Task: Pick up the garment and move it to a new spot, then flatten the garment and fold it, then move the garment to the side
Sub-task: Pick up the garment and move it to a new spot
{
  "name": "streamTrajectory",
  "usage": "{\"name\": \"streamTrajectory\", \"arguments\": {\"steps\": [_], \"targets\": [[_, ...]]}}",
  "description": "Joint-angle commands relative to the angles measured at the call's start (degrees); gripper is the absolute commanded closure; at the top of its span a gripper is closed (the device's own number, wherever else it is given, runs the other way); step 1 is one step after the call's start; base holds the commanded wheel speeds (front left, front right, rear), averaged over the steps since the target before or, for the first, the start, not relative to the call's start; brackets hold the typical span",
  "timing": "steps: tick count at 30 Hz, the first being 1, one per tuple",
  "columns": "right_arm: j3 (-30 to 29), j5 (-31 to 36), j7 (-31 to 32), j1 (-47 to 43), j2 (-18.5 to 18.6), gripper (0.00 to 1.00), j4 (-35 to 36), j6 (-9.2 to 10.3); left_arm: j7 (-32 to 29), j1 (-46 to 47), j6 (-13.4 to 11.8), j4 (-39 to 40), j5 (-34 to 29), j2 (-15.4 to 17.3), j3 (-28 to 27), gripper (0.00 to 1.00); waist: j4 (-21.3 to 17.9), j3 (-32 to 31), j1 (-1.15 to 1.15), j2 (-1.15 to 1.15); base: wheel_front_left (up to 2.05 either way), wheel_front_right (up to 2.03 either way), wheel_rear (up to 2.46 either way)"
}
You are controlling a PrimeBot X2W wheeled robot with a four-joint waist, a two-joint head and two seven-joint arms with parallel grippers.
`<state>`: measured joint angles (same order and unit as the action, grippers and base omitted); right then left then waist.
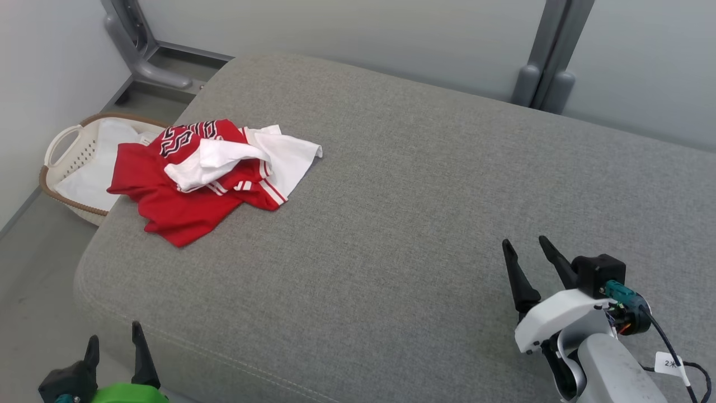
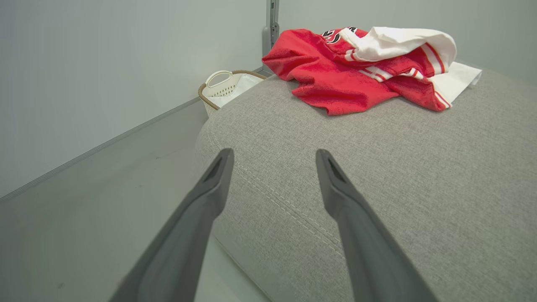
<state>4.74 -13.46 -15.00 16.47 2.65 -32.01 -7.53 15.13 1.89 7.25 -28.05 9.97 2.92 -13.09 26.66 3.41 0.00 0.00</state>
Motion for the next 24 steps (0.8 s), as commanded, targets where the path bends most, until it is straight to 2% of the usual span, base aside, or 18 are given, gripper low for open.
{"name": "streamTrajectory", "arguments": {"steps": [1,5,9,17,24], "targets": [[-0.36,-0.16,-0.25,0.82,0.48,0.0,0.26,0.09,0.0,2.16,0.26,-0.41,0.73,0.24,0.52,0.0,0.39,1.92,0.0,0.0,0.0,0.0,0.0],[0.13,1.49,-0.25,2.48,0.45,0.0,1.54,0.09,0.0,6.28,0.26,-1.48,7.04,3.87,5.66,0.0,-0.66,4.68,0.0,0.0,0.0,0.0,0.0],[0.53,3.61,-0.25,4.96,0.46,0.0,2.86,0.09,0.0,12.8,0.28,-1.01,14.56,9.72,9.43,0.0,-1.93,8.78,0.0,0.0,0.0,0.0,0.0],[2.93,6.76,-0.25,10.07,0.45,0.0,5.31,0.09,-0.01,24.87,0.29,-3.62,25.09,20.83,18.93,0.0,-5.28,16.66,0.0,0.0,0.0,0.0,0.0],[4.11,7.38,-0.25,12.4,0.4,0.0,7.31,0.09,-0.01,34.38,0.3,-10.36,33.94,26.8,28.86,0.0,-9.1,21.69,0.0,0.0,0.0,0.0,0.0]]}}
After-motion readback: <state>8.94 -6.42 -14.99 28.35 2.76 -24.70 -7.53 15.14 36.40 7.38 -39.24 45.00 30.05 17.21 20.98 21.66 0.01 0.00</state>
